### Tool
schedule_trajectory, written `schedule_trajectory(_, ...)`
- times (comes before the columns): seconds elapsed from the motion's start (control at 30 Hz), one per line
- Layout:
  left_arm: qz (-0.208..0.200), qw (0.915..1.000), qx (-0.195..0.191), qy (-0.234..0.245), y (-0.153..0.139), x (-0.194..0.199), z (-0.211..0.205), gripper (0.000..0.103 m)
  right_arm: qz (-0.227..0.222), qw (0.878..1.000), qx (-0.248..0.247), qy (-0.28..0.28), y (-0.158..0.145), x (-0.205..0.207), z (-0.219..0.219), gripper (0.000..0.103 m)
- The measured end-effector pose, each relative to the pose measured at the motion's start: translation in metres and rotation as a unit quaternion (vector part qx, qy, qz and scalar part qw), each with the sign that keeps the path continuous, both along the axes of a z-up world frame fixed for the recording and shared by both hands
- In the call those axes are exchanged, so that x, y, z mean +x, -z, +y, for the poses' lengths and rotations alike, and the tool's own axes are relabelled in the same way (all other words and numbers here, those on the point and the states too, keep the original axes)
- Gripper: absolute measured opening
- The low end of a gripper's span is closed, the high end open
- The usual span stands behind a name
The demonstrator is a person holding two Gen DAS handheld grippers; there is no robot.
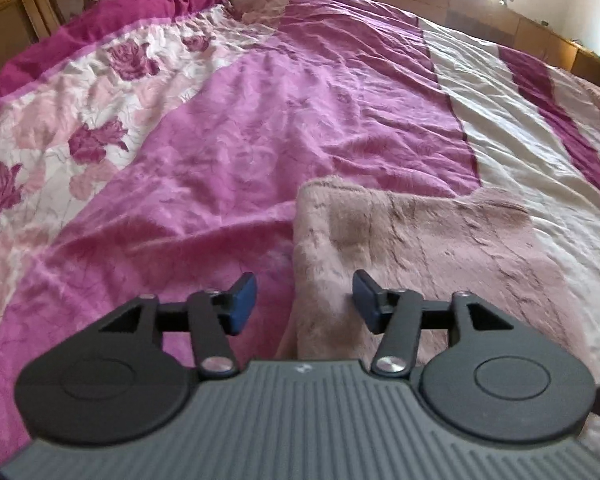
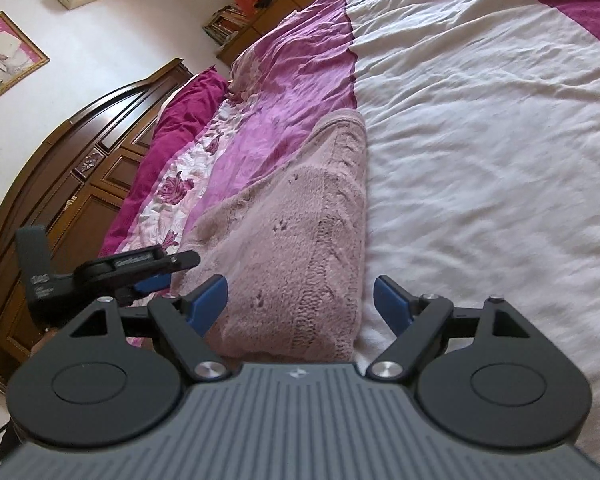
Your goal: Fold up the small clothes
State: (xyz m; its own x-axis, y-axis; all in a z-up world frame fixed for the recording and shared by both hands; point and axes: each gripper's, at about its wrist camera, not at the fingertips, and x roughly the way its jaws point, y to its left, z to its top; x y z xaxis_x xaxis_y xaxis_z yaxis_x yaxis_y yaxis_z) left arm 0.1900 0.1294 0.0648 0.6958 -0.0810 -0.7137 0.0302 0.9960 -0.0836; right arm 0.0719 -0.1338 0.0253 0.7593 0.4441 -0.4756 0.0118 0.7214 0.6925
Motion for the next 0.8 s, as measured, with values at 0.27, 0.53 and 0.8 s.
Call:
schedule_trajectory(0.27, 0.006, 0.9989, 0.034, 0.033, 0.011, -0.029, -0.003, 0.068, -0.008, 1.000, -0.018, -0.014, -0.007, 0.000, 0.015, 0.085)
schedule_trajectory(0.53, 0.016, 0.9998, -0.006, 0.006, 0.016, -0.031, 0.019, 0.068, -0.020, 0.998, -0.037, -0.040, -0.016, -0.001, 0.019, 0.085)
schedule_trajectory(0.8, 0.051, 0.9898, -0.130, -0.027, 0.020, -0.029, 0.036, 0.068, 0.013, 1.000, 0.022, -0.014, -0.008, 0.025, -0.009, 0.090)
